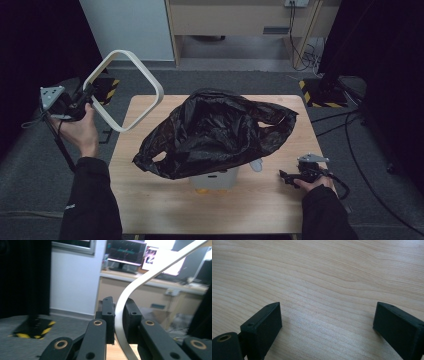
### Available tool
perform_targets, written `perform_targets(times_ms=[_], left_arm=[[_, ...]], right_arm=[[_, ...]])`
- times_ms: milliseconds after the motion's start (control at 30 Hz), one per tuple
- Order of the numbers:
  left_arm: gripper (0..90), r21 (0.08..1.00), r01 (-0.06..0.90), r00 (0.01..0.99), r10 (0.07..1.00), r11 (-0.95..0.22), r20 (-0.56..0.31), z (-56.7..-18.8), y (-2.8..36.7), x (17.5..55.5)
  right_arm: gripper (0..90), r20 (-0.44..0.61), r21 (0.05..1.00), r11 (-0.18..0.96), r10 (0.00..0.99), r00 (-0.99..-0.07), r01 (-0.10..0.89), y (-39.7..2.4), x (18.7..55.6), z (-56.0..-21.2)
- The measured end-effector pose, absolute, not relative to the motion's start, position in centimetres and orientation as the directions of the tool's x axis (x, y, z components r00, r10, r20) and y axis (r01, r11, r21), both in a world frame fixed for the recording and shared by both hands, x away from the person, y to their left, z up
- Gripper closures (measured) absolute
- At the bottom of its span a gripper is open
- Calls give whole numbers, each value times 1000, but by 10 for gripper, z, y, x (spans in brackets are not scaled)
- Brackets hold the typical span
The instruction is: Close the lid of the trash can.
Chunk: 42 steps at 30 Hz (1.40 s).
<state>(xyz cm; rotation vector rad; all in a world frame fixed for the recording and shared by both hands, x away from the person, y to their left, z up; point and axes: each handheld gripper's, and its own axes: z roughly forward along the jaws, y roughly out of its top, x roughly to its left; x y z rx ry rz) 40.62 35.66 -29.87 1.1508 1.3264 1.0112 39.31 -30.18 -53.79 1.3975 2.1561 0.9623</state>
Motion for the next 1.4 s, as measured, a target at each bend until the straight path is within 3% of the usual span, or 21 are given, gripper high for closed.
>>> perform_targets(times_ms=[467,767,933,1067,1400], left_arm=[[813,980,95,281,939,177,-196,-264,315,386],[813,979,150,430,882,138,-190,-254,273,379],[813,980,164,470,864,114,-179,-255,255,379],[814,974,192,501,842,120,-203,-257,244,380],[814,962,266,534,820,68,-206,-259,220,379]], right_arm=[[93,34,726,268,906,-422,633,-302,393,-538],[157,31,724,271,906,-422,634,-304,393,-536],[241,25,713,281,906,-423,643,-306,393,-531],[283,15,757,257,912,-409,601,-308,393,-522],[302,28,780,226,919,-393,584,-311,392,-515]])
